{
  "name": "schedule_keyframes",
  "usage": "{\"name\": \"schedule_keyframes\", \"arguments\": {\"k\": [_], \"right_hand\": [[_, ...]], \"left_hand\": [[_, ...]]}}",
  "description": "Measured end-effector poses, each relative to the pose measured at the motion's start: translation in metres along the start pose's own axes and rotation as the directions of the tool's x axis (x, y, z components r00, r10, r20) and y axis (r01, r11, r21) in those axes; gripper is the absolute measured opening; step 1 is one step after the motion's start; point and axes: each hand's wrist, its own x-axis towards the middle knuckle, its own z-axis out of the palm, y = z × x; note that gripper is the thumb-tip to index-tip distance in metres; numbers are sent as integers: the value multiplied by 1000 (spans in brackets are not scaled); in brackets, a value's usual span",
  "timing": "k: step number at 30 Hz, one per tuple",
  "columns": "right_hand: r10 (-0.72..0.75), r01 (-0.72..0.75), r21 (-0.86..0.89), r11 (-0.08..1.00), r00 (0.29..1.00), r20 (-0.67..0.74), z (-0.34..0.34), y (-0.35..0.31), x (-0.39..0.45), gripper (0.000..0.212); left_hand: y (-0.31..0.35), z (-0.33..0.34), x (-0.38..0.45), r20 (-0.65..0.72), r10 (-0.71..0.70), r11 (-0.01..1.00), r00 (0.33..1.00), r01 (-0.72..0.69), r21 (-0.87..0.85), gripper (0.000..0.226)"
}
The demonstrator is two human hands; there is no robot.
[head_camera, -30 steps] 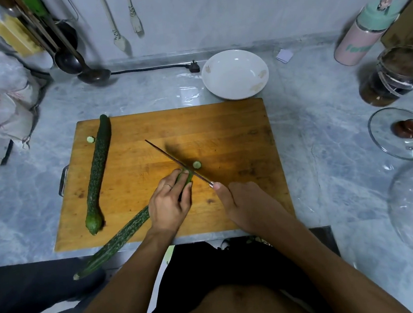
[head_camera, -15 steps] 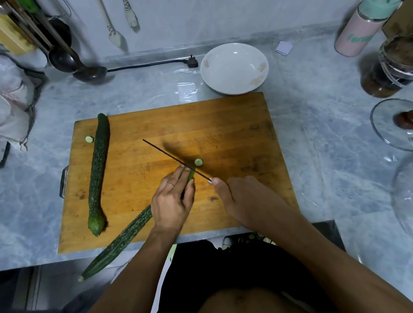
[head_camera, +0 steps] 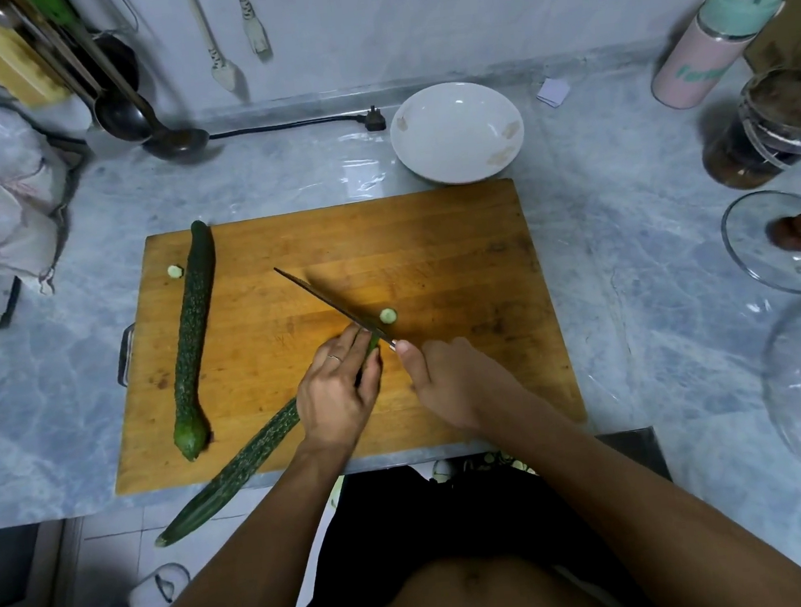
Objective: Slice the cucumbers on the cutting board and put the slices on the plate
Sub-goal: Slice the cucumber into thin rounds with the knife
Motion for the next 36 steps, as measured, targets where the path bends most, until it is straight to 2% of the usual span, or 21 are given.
{"name": "schedule_keyframes", "arguments": {"k": [3, 7, 11, 18, 23, 31, 36], "right_hand": [[-22, 22, 13, 1000, 999, -48, 5, 2, -2, 63], [-37, 38, 45, 998, 999, -35, -1, 3, -3, 75], [-72, 73, 60, 996, 997, -16, -19, 5, -3, 71], [-90, 90, -24, 996, 996, -9, -22, 12, -26, 53], [-106, 103, -83, 991, 994, -21, -21, 11, -33, 57], [-177, 170, -159, 973, 983, -36, -16, 8, -32, 50], [-173, 168, -103, 980, 984, -39, -14, 15, -23, 60]], "left_hand": [[1, 0, -1, -8, 7, 1000, 1000, -7, 3, 28], [-1, -1, -5, -3, 25, 999, 1000, -25, -27, 29], [-5, -1, -7, 24, 34, 998, 999, -33, -52, 30], [-5, -1, -4, 19, 37, 996, 999, -35, -82, 29], [-4, -1, -6, 21, -3, 995, 1000, 5, -96, 29], [-3, -1, -6, 13, -20, 996, 1000, 21, -89, 45], [-2, 0, -6, -24, 30, 998, 999, -31, -48, 27]]}}
